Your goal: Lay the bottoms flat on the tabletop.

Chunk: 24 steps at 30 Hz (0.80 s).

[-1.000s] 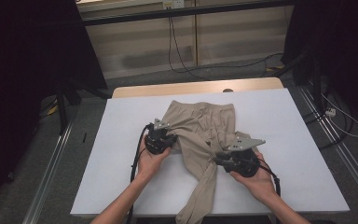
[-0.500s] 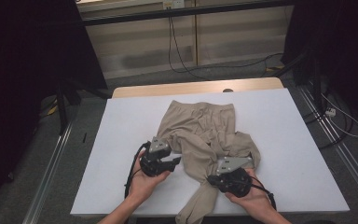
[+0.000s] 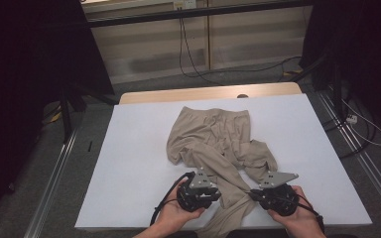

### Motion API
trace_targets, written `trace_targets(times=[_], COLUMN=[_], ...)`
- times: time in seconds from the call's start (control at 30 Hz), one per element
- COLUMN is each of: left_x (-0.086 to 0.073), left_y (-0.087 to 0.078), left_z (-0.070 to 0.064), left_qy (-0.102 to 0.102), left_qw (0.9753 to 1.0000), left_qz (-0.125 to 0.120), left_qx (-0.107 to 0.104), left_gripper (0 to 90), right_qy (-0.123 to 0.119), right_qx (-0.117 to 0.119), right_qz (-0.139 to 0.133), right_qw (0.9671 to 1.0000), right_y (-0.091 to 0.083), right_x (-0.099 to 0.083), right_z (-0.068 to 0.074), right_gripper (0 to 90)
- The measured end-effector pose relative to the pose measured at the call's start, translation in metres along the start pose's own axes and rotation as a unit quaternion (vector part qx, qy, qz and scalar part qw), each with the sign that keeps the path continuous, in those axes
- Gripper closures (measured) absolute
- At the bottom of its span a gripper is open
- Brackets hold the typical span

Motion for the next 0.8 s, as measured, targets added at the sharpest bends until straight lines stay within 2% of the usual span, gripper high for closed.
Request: trace_targets(times=[0.03, 0.17, 0.23, 0.27, 0.3, 0.33, 0.37, 0.4, 0.43, 0.47, 0.53, 0.63, 0.7, 0.8], left_x=[0.002, 0.007, 0.006, 0.004, 0.004, 0.004, 0.004, 0.002, 0.002, 0.002, 0.0, -0.008, -0.015, -0.023], left_y=[0.004, 0.017, 0.026, 0.027, 0.026, 0.025, 0.023, 0.021, 0.019, 0.019, 0.014, 0.001, -0.012, -0.029], left_z=[-0.001, -0.002, -0.001, -0.002, -0.002, -0.002, -0.002, -0.001, 0.0, 0.0, -0.001, -0.005, -0.007, -0.008], left_qy=[0.006, 0.031, 0.038, 0.046, 0.047, 0.041, 0.037, 0.032, 0.031, 0.025, 0.023, 0.009, -0.004, -0.018], left_qw=[1.0, 0.9995, 0.9991, 0.9989, 0.9988, 0.999, 0.9992, 0.9994, 0.9993, 0.9995, 0.9992, 0.9991, 0.9989, 0.999], left_qz=[0.002, 0.004, 0.017, 0.01, 0.013, 0.012, 0.017, 0.016, 0.021, 0.021, 0.032, 0.04, 0.045, 0.039], left_qx=[0.0, 0.003, 0.006, 0.007, 0.007, 0.009, 0.006, -0.001, -0.002, -0.002, -0.003, -0.01, -0.01, -0.009], left_gripper=[73.0, 57.9, 55.0, 56.7, 59.6, 68.5, 81.8, 87.2, 88.9, 89.4, 89.7, 89.8, 89.8, 89.9], right_qy=[0.006, 0.005, 0.005, 0.0, -0.003, -0.002, -0.002, -0.003, -0.006, -0.008, -0.007, -0.001, -0.013, -0.032], right_qx=[-0.002, 0.015, 0.018, 0.023, 0.021, 0.02, 0.02, 0.019, 0.021, 0.021, 0.021, 0.051, 0.063, 0.086], right_qz=[-0.002, -0.037, -0.045, -0.043, -0.039, -0.03, -0.02, -0.008, -0.011, -0.01, -0.008, -0.007, -0.007, -0.011], right_qw=[1.0, 0.9992, 0.9988, 0.9988, 0.999, 0.9993, 0.9996, 0.9998, 0.9997, 0.9997, 0.9997, 0.9987, 0.9979, 0.9957], right_y=[0.001, 0.0, 0.003, 0.006, 0.009, 0.013, 0.016, 0.02, 0.021, 0.021, 0.019, 0.016, 0.015, 0.016], right_x=[0.001, 0.008, 0.012, 0.013, 0.014, 0.014, 0.014, 0.013, 0.014, 0.014, 0.013, 0.011, 0.011, 0.014], right_z=[0.0, 0.001, 0.001, 0.002, 0.003, 0.003, 0.004, 0.005, 0.006, 0.006, 0.008, 0.011, 0.019, 0.035], right_gripper=[76.1, 76.3, 71.9, 71.1, 70.5, 69.6, 69.5, 68.8, 68.3, 70.0, 74.8, 79.3, 83.0, 86.7])
Point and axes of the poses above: each handheld gripper's, and its own axes: y roughly forward along the jaws, x roughly out of its top, z roughly to its left, the point moved 1 cm from there along y, roughly forward along the jaws, and after that the axes turned 8 degrees about -x, right-handed, at the moved point
